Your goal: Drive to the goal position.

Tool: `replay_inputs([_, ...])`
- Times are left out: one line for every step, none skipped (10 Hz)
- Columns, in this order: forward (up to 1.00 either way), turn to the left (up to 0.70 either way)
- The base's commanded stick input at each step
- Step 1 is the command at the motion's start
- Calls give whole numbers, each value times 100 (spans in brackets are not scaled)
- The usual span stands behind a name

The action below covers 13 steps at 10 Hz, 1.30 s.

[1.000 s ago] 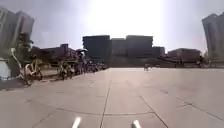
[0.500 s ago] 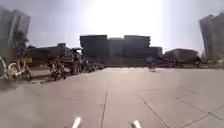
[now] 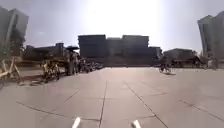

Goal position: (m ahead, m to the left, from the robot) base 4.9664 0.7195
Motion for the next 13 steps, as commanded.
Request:
replay_inputs([100,0])
replay_inputs([100,0])
replay_inputs([100,0])
replay_inputs([100,0])
replay_inputs([100,0])
replay_inputs([100,0])
replay_inputs([100,0])
replay_inputs([100,0])
replay_inputs([100,0])
replay_inputs([100,0])
replay_inputs([100,0])
replay_inputs([100,0])
replay_inputs([100,0])
